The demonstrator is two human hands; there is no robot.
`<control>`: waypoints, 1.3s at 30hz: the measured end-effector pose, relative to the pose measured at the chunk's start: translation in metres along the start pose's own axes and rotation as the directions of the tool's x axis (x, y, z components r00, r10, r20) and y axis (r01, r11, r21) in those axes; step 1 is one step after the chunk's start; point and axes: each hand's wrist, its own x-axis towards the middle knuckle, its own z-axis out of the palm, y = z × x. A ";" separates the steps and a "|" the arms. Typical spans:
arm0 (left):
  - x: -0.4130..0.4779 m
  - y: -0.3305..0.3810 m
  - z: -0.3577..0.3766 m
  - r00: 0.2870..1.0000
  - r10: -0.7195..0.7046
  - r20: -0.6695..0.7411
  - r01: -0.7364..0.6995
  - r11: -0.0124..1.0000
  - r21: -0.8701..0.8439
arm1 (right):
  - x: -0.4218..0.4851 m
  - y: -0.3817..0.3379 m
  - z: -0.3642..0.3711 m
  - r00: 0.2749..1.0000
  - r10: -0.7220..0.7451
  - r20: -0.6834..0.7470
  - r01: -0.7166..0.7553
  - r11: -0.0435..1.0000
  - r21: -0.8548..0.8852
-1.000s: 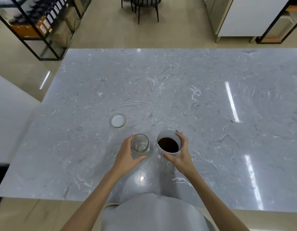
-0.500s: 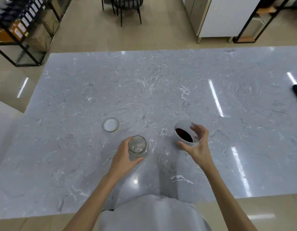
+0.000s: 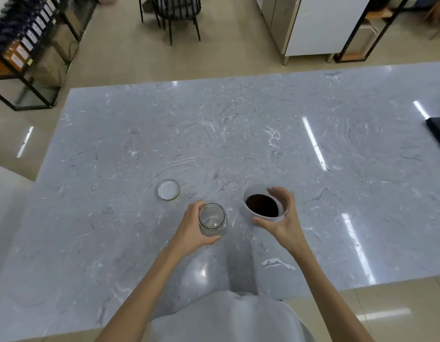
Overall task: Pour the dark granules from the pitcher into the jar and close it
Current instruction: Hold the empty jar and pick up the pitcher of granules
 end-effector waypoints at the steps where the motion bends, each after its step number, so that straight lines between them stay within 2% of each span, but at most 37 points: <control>1: 0.000 -0.001 0.000 1.000 -0.007 0.008 0.007 1.000 -0.003 | 0.000 -0.001 0.003 1.000 0.016 0.006 -0.016 1.000 0.007; 3: 0.000 -0.003 0.000 1.000 -0.012 0.011 0.012 1.000 -0.024 | 0.000 -0.001 0.009 0.999 0.032 -0.016 -0.031 0.999 0.012; 6: 0.001 -0.001 -0.001 1.000 -0.003 0.019 0.003 1.000 -0.007 | 0.000 -0.002 0.015 0.999 -0.001 0.038 0.002 1.000 -0.014; 9: 0.005 -0.003 -0.002 0.999 0.031 0.038 -0.032 0.999 0.035 | 0.001 -0.003 0.016 0.999 0.031 -0.030 -0.031 0.999 0.006; 11: 0.007 0.000 -0.003 0.999 0.018 0.049 -0.021 0.998 0.051 | 0.003 -0.005 0.015 1.000 -0.014 0.000 0.014 1.000 -0.023; 13: 0.009 -0.002 -0.003 0.998 0.010 0.062 -0.014 0.998 0.061 | 0.007 -0.004 0.014 1.000 0.015 -0.019 -0.015 1.000 -0.010; 15: 0.007 -0.002 -0.002 0.998 0.005 0.059 -0.008 0.998 0.059 | 0.008 -0.002 0.013 0.998 0.017 -0.055 -0.017 1.000 -0.009; 23: 0.002 0.003 -0.004 0.996 -0.043 0.078 0.043 0.999 0.003 | 0.016 0.005 0.004 0.999 0.027 -0.026 -0.027 1.000 -0.005; 29: 0.002 0.005 -0.004 0.997 -0.037 0.065 0.038 0.999 -0.004 | 0.014 0.011 0.005 0.995 0.012 -0.095 -0.009 0.999 0.037; 39: 0.001 0.007 -0.005 0.993 -0.084 0.087 0.082 0.996 0.026 | -0.021 0.039 0.014 0.994 0.105 -0.023 -0.104 0.993 0.059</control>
